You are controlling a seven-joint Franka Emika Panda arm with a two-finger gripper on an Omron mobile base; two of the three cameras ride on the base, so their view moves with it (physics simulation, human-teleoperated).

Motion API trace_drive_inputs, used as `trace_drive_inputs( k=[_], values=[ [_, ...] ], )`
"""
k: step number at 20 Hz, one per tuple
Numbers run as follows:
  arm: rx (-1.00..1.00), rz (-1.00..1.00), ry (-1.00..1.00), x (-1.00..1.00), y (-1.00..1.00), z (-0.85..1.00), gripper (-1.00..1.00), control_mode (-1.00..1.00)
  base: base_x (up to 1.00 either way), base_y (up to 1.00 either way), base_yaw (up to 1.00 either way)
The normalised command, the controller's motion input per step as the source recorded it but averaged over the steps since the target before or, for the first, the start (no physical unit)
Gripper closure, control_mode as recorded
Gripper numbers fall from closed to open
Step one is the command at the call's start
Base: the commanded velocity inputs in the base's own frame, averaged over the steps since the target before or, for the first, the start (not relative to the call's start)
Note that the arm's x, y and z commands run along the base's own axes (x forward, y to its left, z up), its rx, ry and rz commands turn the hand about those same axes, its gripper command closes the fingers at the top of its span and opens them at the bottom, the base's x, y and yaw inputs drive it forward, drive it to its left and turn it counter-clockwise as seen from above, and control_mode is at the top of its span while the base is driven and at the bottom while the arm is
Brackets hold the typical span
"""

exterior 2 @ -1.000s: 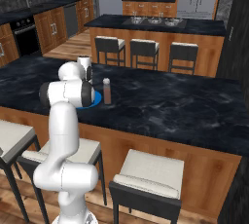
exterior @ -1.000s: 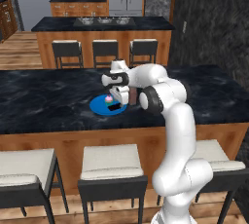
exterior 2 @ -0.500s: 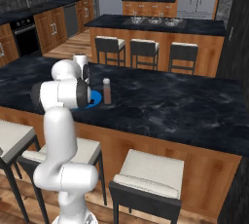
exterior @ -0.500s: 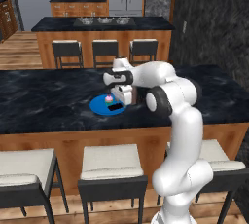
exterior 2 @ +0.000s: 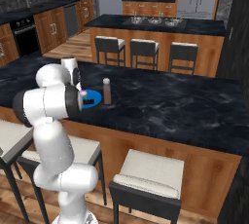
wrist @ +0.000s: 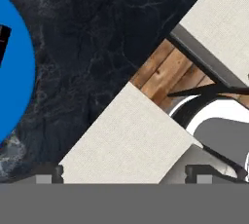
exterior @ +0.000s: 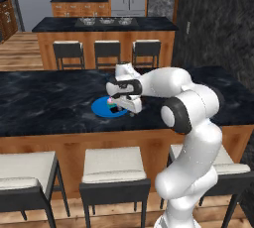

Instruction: Take the cinnamon bottle from the cabinet and place it on the dining table, next to the plate with the cupcake. Then take the chocolate from the dining counter and place it on the cupcake plate.

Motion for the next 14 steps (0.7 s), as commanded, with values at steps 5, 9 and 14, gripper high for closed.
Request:
trace_drive_inputs(
  k=[5,9,14],
  values=[
    [0.0,0.39,-0.11,-0.77,-0.13,0.2,-1.0,-1.0,0.0,0.0,0.0],
    [0.0,0.4,-0.03,-0.71,-0.19,0.29,-1.0,-1.0,0.0,0.0,0.0],
    [0.0,0.4,-0.05,-0.78,-0.19,0.27,-1.0,-1.0,0.0,0.0,0.0]
  ],
)
